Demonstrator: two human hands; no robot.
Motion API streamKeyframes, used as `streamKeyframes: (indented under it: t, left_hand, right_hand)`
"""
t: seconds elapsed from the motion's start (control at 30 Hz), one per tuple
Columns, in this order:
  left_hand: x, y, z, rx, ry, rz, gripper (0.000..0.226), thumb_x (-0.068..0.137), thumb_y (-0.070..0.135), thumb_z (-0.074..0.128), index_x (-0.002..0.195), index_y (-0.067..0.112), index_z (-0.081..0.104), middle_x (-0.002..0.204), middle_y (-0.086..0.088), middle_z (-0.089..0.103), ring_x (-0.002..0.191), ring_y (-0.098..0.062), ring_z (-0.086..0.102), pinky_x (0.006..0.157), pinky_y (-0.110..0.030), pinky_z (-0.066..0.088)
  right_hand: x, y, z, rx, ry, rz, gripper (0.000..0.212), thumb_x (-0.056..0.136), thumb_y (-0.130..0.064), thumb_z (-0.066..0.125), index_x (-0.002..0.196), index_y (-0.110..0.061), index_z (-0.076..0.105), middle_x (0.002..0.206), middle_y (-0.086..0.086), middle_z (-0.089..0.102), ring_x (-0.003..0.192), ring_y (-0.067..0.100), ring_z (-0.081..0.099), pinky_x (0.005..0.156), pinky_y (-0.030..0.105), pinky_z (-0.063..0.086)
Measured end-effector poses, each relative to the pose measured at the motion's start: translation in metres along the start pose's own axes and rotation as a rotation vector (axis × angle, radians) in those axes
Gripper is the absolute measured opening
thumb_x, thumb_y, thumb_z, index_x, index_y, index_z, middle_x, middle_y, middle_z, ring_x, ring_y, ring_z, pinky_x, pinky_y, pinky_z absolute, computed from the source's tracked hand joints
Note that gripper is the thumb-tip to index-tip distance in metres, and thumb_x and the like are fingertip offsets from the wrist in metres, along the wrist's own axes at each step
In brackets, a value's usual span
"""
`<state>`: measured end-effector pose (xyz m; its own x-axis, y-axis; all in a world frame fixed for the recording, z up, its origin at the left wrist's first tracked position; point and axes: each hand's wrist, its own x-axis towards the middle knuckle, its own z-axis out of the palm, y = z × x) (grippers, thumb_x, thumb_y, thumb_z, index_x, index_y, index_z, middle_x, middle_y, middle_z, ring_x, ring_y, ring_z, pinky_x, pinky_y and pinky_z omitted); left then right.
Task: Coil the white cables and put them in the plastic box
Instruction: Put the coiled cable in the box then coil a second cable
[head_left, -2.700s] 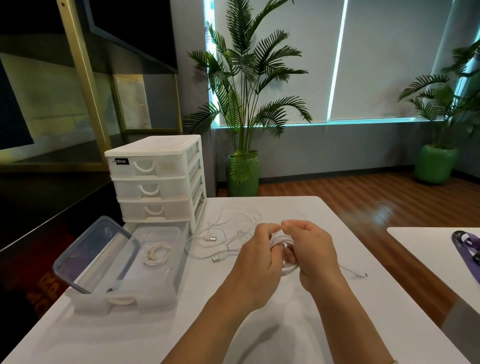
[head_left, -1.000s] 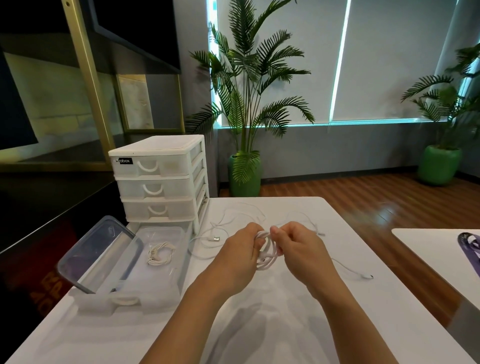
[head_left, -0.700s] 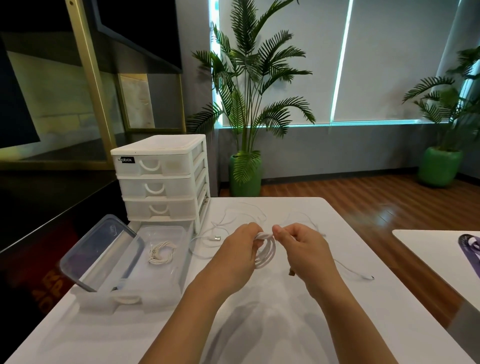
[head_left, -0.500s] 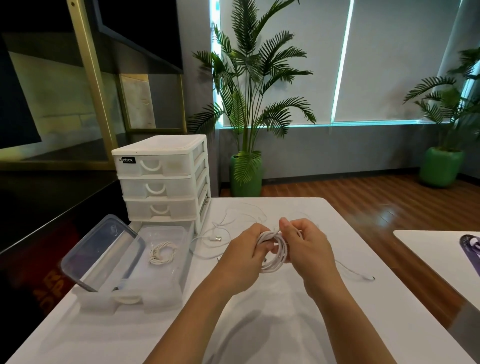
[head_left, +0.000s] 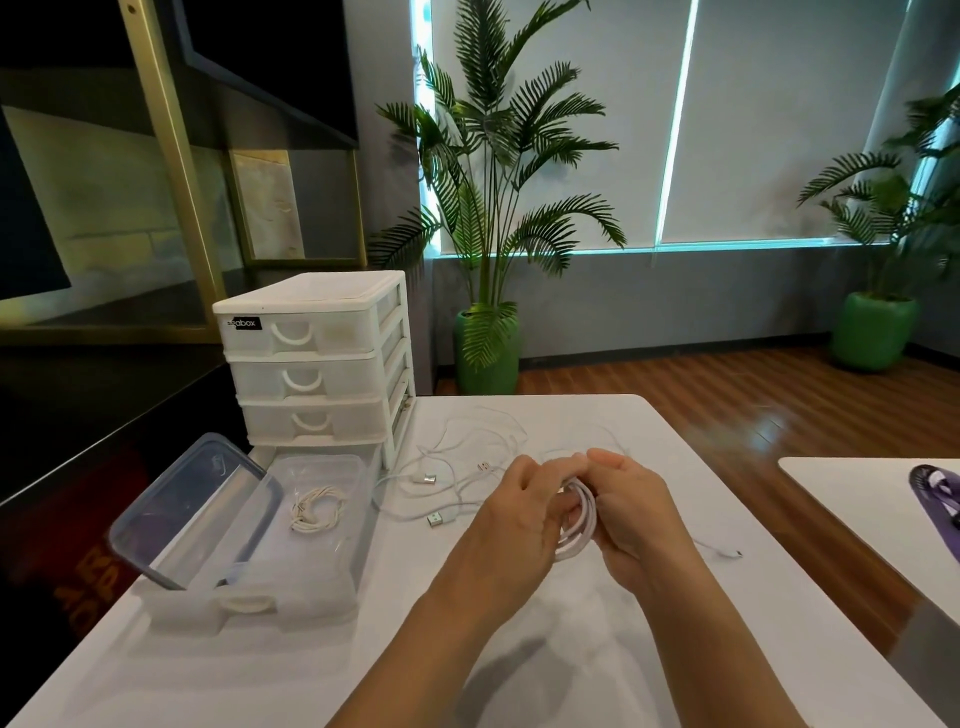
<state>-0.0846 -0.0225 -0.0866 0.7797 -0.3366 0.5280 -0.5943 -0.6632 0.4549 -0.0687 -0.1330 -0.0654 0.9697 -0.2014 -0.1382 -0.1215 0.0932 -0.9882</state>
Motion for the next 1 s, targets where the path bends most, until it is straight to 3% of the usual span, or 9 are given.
streamKeyframes:
  t: [0.13,0.27,0.43,0.57,0.67,0.8,0.9,1.0]
  left_hand:
    - [0.0,-0.001,0.0,0.013,0.052,-0.013,0.034,0.097,0.027,0.042,0.131,0.028,0.041,0.121,0.003,0.048,0.095,-0.002,0.042,0.072,0.008,0.028]
    - [0.002,0.0,-0.002,0.063,0.05,-0.095,0.031,0.098,0.027,0.039,0.129,0.029,0.036,0.12,0.002,0.045,0.092,-0.006,0.045,0.079,-0.007,0.037]
    - [0.004,0.0,-0.003,0.068,0.086,-0.173,0.02,0.098,0.028,0.04,0.118,0.025,0.039,0.112,0.004,0.047,0.085,-0.009,0.048,0.072,-0.007,0.037]
    - [0.007,-0.001,-0.004,-0.019,0.168,-0.322,0.006,0.1,0.029,0.033,0.103,0.026,0.038,0.102,0.007,0.044,0.077,-0.009,0.047,0.058,-0.004,0.036]
    - [0.009,0.0,-0.003,-0.062,0.221,-0.377,0.018,0.098,0.028,0.038,0.112,0.02,0.047,0.107,0.006,0.048,0.087,-0.009,0.049,0.059,-0.004,0.037]
    - [0.008,-0.003,-0.007,-0.197,0.232,-0.437,0.021,0.093,0.034,0.049,0.106,0.019,0.056,0.1,0.005,0.062,0.085,-0.011,0.058,0.062,-0.008,0.043]
    - [0.008,-0.005,-0.012,-0.395,0.235,-0.545,0.018,0.09,0.033,0.056,0.095,0.017,0.061,0.089,0.001,0.068,0.074,-0.011,0.063,0.057,-0.012,0.046]
    - [0.012,-0.005,-0.014,-0.654,0.291,-0.715,0.012,0.085,0.025,0.064,0.083,0.013,0.064,0.072,-0.001,0.066,0.063,-0.01,0.06,0.06,-0.02,0.049]
  right_hand:
    - [-0.002,-0.002,0.0,0.122,-0.025,0.071,0.054,0.089,-0.01,0.059,0.137,-0.004,0.037,0.113,0.021,0.063,0.083,0.028,0.067,0.079,0.039,0.056]
    - [-0.007,-0.003,0.002,0.205,-0.066,0.122,0.052,0.089,-0.012,0.058,0.136,0.001,0.039,0.101,0.018,0.067,0.062,0.019,0.069,0.056,0.028,0.057]
    - [-0.006,-0.008,0.003,0.303,-0.122,0.159,0.056,0.085,-0.021,0.064,0.134,-0.006,0.042,0.131,0.018,0.053,0.104,0.034,0.062,0.088,0.044,0.053]
    - [-0.008,-0.008,0.003,0.141,-0.18,0.01,0.085,0.074,0.001,0.071,0.143,-0.016,0.025,0.141,0.016,0.044,0.106,0.033,0.059,0.097,0.046,0.048]
    - [-0.012,-0.009,0.005,-0.075,-0.135,-0.123,0.089,0.073,0.007,0.071,0.143,-0.027,0.026,0.141,0.014,0.043,0.107,0.029,0.056,0.094,0.042,0.046]
    - [-0.012,-0.007,0.006,-0.202,-0.063,-0.251,0.092,0.072,-0.002,0.075,0.143,-0.03,0.024,0.137,0.011,0.045,0.089,0.019,0.061,0.075,0.031,0.053]
    - [-0.011,-0.004,0.004,-0.268,-0.016,-0.304,0.085,0.068,-0.011,0.08,0.137,-0.029,0.034,0.134,0.008,0.047,0.093,0.021,0.064,0.082,0.035,0.055]
    - [-0.009,-0.001,0.003,-0.398,-0.014,-0.37,0.047,0.071,-0.016,0.079,0.109,-0.026,0.053,0.123,0.005,0.054,0.078,0.012,0.062,0.068,0.021,0.05]
